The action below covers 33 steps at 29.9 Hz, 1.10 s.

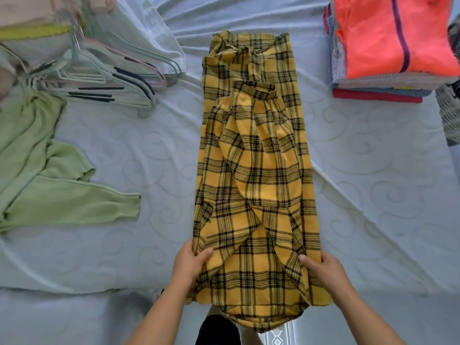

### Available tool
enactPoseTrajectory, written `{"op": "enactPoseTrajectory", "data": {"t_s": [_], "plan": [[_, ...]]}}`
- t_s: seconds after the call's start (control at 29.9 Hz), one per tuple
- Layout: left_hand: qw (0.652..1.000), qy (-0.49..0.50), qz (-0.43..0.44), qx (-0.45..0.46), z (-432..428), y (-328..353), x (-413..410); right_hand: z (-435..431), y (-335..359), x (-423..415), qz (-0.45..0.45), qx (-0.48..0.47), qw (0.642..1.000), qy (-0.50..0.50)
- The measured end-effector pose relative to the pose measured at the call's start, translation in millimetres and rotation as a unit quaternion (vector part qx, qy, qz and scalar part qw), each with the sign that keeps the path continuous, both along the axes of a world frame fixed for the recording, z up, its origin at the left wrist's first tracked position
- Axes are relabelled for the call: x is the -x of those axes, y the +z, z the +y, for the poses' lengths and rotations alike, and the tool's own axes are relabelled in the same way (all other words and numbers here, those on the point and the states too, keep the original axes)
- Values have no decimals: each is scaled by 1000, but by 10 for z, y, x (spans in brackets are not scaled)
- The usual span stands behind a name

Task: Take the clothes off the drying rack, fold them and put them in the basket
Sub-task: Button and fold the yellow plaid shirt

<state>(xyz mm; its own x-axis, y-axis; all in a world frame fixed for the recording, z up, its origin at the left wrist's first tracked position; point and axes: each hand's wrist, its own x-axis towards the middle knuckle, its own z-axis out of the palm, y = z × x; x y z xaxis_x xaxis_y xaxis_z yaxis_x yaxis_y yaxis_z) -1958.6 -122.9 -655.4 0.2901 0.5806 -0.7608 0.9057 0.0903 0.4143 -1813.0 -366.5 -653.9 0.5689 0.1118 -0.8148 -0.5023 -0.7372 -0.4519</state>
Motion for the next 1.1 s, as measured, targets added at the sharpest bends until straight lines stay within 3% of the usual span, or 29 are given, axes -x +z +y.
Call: {"op": "enactPoseTrajectory", "data": {"t_s": [0.1, 0.17, 0.27, 0.37, 0.43, 0.47, 0.57, 0.63, 0.74, 0.8, 0.87, 0.94, 1.0, 1.1], "plan": [[999, -15, -10, -26, 130, 64, -75, 108, 62, -184, -77, 9, 997, -2], [987, -87, -34, -131, 234, 141, -288, 310, 141, -443, -200, 17, 980, 16], [915, -281, -111, -268, 325, 298, -941, 801, 225, -907, -360, -1, 917, 173], [838, -443, -131, -291, 408, 299, -1747, 1376, 132, -1305, -399, -11, 858, 324], [810, -499, -95, -294, 578, 161, -2218, 1691, -17, -1546, -419, 12, 814, 402], [804, -514, -68, -290, 704, 64, -2413, 1815, -105, -1669, -407, 44, 806, 426], [795, -552, 9, -253, 1118, -186, -2784, 2003, -354, -2024, -316, 165, 827, 434], [801, -559, -25, -213, 1333, -256, -2909, 2070, -401, -2159, -313, 183, 825, 432], [836, -418, -257, -246, 1621, -178, -3010, 2183, -315, -2359, -394, 70, 861, 313], [843, -297, -329, -303, 1831, -108, -3181, 2319, -246, -2679, -430, 19, 881, 198], [897, -186, -281, -287, 2123, -146, -3425, 2475, -277, -3097, -426, 29, 900, 87], [953, -78, -235, -174, 2396, -188, -3684, 2663, -263, -3484, -343, 9, 938, -48], [972, -15, -215, -99, 2579, -224, -3862, 2828, -258, -3742, -233, -69, 957, -158], [965, 83, -234, 77, 2645, -124, -4016, 2937, -189, -3939, -111, -164, 965, -174]]}}
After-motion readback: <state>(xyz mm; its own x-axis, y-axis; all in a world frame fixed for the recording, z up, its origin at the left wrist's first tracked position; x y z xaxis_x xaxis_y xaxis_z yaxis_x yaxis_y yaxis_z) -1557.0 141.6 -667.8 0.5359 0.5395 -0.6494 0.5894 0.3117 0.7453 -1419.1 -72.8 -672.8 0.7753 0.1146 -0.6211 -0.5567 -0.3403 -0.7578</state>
